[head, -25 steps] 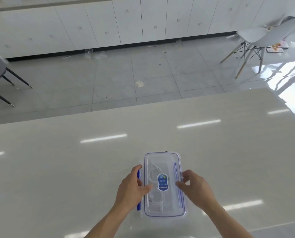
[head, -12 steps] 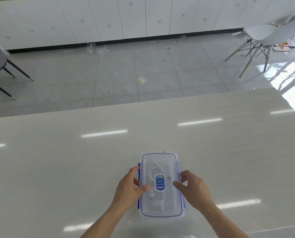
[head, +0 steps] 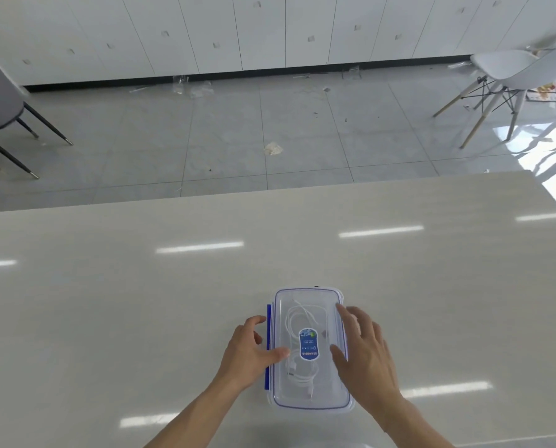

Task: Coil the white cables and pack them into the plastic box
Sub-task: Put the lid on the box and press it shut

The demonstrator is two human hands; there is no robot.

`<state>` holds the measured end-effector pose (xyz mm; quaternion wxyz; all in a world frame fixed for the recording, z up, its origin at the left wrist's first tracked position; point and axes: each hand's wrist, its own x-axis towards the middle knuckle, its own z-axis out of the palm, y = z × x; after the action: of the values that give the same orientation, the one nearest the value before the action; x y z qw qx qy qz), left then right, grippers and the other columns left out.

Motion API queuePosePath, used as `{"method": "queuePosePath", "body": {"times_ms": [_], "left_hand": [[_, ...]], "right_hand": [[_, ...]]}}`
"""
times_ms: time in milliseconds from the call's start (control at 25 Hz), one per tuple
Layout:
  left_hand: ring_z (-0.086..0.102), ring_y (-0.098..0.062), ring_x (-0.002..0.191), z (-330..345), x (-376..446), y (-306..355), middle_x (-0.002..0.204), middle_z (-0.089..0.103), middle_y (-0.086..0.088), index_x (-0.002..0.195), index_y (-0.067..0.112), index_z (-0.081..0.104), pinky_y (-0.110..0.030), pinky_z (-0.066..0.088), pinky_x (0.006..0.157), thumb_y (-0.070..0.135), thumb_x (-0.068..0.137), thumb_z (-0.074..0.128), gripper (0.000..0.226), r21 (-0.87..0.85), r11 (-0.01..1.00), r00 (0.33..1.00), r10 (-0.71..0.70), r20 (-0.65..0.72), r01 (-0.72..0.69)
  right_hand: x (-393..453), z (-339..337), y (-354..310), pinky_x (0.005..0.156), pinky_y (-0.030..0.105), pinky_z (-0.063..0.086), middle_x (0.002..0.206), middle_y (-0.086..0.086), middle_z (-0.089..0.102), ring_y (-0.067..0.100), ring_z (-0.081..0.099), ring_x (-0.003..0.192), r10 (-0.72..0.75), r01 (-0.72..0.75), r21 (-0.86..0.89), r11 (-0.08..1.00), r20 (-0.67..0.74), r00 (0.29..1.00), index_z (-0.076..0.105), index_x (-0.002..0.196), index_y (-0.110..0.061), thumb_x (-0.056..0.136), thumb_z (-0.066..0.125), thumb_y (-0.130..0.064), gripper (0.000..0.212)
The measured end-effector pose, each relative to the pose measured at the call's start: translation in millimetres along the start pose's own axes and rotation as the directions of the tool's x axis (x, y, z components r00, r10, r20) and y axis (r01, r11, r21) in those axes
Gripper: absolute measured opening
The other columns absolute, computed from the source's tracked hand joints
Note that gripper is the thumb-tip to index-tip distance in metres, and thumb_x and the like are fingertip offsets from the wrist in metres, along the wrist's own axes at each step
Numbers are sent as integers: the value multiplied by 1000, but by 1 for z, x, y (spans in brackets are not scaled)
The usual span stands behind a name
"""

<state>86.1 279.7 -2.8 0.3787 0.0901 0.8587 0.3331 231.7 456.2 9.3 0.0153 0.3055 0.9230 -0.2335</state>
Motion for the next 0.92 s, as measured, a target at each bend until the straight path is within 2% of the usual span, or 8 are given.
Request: {"method": "queuePosePath", "body": {"times_ms": [80,160,240,400,480,720,920], "left_hand": [[57,-13,104,1,-1,-2,121,48,1,146,30,37,-21,47,80,50,69,85,93,-29,999,1000,-21,-7,21],[55,-19,117,1,-1,0,134,48,-3,149,29,31,-28,50,90,48,70,86,98,-95,993,997,-68,36,71],[57,-21,119,-1,0,2,136,53,-4,150,27,28,-34,51,97,47,70,86,100,-144,980,986,-119,115,135],[67,-22,107,-6,3,1,121,66,-2,147,27,35,-40,56,95,41,71,87,93,-277,919,935,-198,293,282],[69,-24,105,-6,4,0,120,69,-3,141,24,45,-44,56,97,40,71,87,83,-309,899,923,-206,325,309],[69,-20,100,-4,3,-1,113,67,0,124,22,51,-44,61,88,39,72,87,66,-262,936,955,-174,239,236],[70,-20,97,-3,-1,3,112,67,1,124,24,51,-36,63,80,46,83,75,52,-42,995,982,-77,170,86]], "right_hand": [[3,7,-11,104,48,47,151,8,48,38,45,138,-203,195,-121,973,-56,977,48,144,-21,87,67,-39,63],[8,16,-21,116,54,28,159,7,38,39,31,147,-323,321,-201,926,23,946,46,147,-21,93,50,-52,63],[12,29,-24,117,55,16,164,4,28,36,24,150,-370,384,-251,888,104,923,39,152,-22,96,38,-61,68],[13,44,-16,120,56,16,166,0,22,30,20,152,-364,390,-277,878,144,920,32,155,-25,98,31,-67,71],[14,46,-14,120,56,16,167,-1,18,28,17,153,-363,392,-291,873,151,920,29,156,-26,97,30,-68,72],[14,41,-17,118,55,17,165,0,24,29,22,152,-357,382,-289,878,137,924,32,155,-26,97,29,-69,72],[13,42,-17,117,55,18,163,1,29,29,24,151,-362,385,-290,876,132,923,36,154,-26,97,27,-69,72]]}}
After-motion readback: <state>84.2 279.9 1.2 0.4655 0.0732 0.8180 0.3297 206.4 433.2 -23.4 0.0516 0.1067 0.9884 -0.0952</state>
